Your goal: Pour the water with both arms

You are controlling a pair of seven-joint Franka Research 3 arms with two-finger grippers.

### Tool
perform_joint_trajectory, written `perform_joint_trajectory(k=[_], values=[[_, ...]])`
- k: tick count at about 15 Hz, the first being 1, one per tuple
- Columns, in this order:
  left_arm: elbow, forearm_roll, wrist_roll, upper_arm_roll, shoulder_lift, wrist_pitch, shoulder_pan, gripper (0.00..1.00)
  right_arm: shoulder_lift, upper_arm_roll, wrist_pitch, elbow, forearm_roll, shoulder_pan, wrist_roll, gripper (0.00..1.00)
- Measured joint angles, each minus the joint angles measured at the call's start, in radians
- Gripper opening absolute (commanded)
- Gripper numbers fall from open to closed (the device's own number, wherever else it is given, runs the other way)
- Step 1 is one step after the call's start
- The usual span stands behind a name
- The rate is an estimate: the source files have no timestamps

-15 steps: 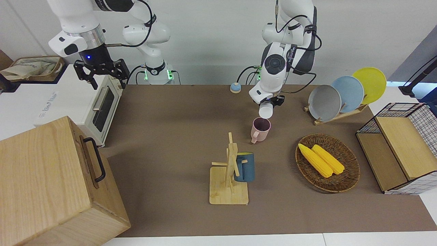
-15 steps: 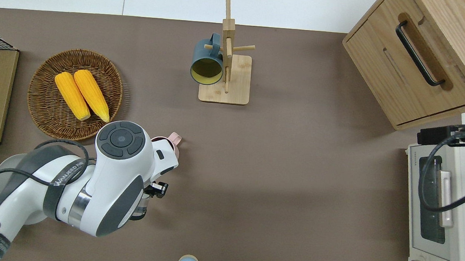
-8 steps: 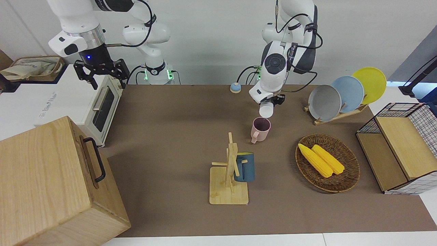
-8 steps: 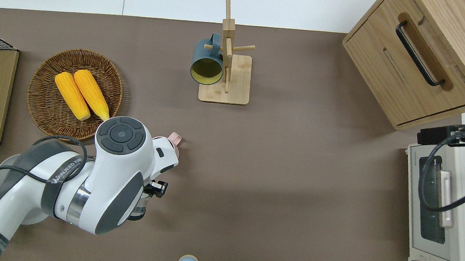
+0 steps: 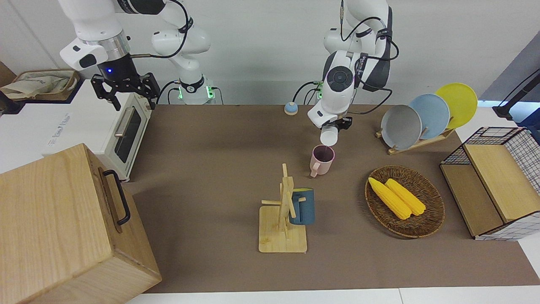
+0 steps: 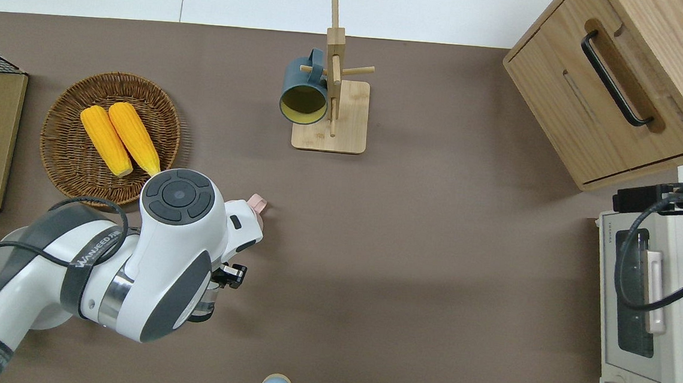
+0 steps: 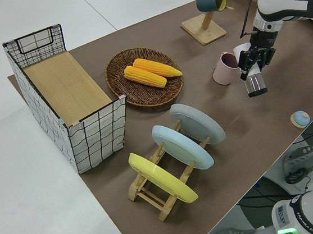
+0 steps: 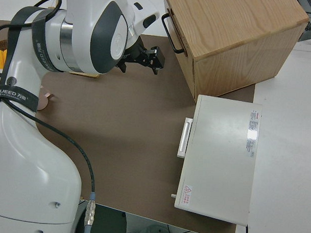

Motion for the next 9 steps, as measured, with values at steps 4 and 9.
perform_joint_trajectory(k=[4, 9], values=[[0.019, 0.000, 0.000, 0.000, 0.000, -0.018, 0.000, 0.00, 0.000, 0.000, 0.000, 0.000, 0.000, 0.000, 0.000, 0.992], [0.025, 0.000, 0.000, 0.000, 0.000, -0.038, 0.000, 0.00, 0.000, 0.000, 0.000, 0.000, 0.000, 0.000, 0.000, 0.992]])
